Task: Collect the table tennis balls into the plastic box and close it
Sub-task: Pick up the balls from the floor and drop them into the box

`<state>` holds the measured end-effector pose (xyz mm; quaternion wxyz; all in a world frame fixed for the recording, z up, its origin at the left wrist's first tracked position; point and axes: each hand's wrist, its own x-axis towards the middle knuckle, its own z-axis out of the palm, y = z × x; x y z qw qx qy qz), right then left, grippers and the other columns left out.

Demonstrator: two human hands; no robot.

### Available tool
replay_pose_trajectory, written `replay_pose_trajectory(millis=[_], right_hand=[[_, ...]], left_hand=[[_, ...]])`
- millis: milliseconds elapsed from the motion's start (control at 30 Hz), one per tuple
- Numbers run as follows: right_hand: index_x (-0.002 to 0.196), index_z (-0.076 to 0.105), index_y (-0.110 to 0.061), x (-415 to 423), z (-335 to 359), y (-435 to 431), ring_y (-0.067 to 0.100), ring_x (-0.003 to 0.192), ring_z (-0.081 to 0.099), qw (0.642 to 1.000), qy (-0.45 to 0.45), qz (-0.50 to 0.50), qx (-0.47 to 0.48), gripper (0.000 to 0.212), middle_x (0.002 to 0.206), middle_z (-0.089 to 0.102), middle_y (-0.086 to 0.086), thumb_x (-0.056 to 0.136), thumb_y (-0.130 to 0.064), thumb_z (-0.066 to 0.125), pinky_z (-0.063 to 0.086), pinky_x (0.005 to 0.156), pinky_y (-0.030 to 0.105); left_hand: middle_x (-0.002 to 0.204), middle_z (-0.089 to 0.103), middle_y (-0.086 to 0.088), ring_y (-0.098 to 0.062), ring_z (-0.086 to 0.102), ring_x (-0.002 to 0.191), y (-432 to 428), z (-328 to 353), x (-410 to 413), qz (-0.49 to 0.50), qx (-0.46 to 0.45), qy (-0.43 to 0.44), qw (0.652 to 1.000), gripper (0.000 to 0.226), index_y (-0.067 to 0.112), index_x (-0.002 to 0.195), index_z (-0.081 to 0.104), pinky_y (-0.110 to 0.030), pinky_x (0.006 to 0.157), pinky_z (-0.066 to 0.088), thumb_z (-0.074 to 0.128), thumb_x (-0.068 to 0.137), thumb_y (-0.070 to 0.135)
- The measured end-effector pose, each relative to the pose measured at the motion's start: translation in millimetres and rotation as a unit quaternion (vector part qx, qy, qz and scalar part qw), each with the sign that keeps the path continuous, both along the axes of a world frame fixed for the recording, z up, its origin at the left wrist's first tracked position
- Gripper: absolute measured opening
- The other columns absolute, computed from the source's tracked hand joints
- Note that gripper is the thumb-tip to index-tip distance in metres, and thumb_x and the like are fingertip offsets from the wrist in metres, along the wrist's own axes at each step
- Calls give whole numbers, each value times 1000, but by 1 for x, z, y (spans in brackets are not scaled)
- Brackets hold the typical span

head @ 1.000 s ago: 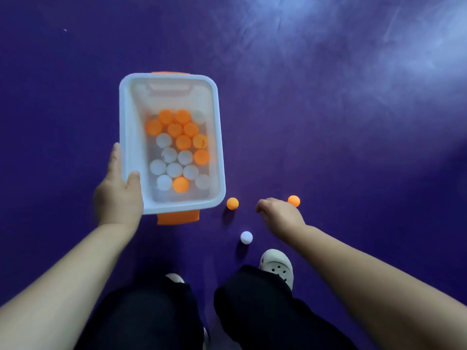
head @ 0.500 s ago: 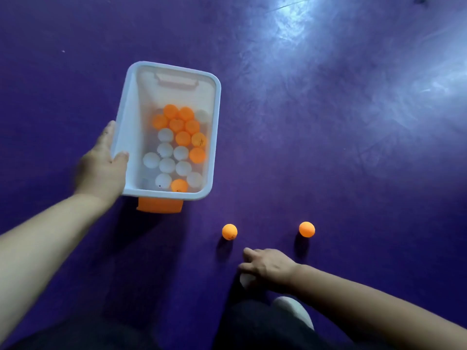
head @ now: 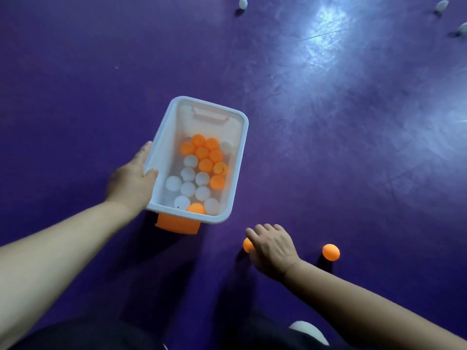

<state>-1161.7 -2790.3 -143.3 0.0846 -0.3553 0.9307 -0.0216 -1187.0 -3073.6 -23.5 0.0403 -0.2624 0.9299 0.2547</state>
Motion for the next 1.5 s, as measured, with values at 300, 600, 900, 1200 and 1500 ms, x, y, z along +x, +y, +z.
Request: replay_pose_trajectory(millis=[300, 600, 900, 1200, 1500], right_hand=[[107, 47, -20, -7, 15, -14, 32, 87, 64, 939, -85, -290, -160, 39, 95, 66, 1, 84, -52, 55, 39, 63, 33], [130, 39, -24, -45, 98, -57, 14, 90, 52, 906, -26, -96, -411, 47, 115, 54, 4, 87, -35, 53, 48, 69, 32], [113, 57, -11, -32, 57, 33, 19, 103, 49, 863, 129, -257, -416, 26, 112, 55, 3, 92, -20, 45, 40, 92, 31], [126, 55, -20, 20, -15, 123, 33, 123, 37, 891, -64, -445, -62, 40, 135, 43, 13, 86, -21, 60, 35, 99, 48], [94, 59, -11, -39, 51, 72, 5, 77, 49, 789, 39, -409, -456, 34, 88, 56, -2, 85, -41, 47, 37, 69, 6]], left_hand=[[136, 54, -14, -40, 53, 114, -3, -3, 5, -51, -32, -17, 998, 58, 37, 148, 19, -42, 90, 44, 44, 96, 26], [120, 63, -17, -38, 58, 101, 39, -8, -9, -146, -33, -34, 988, 58, 42, 147, 15, -40, 80, 46, 40, 97, 31], [121, 63, -18, -41, 58, 102, 66, -14, -8, -200, -13, -2, 980, 59, 38, 148, 16, -43, 80, 47, 44, 96, 27], [127, 60, -17, -40, 57, 104, 79, -15, -15, -198, -6, 2, 980, 57, 38, 148, 18, -45, 83, 48, 42, 97, 26], [118, 64, -16, -37, 59, 91, 87, -24, -26, -202, 5, -3, 979, 59, 37, 148, 14, -42, 75, 49, 41, 97, 26]])
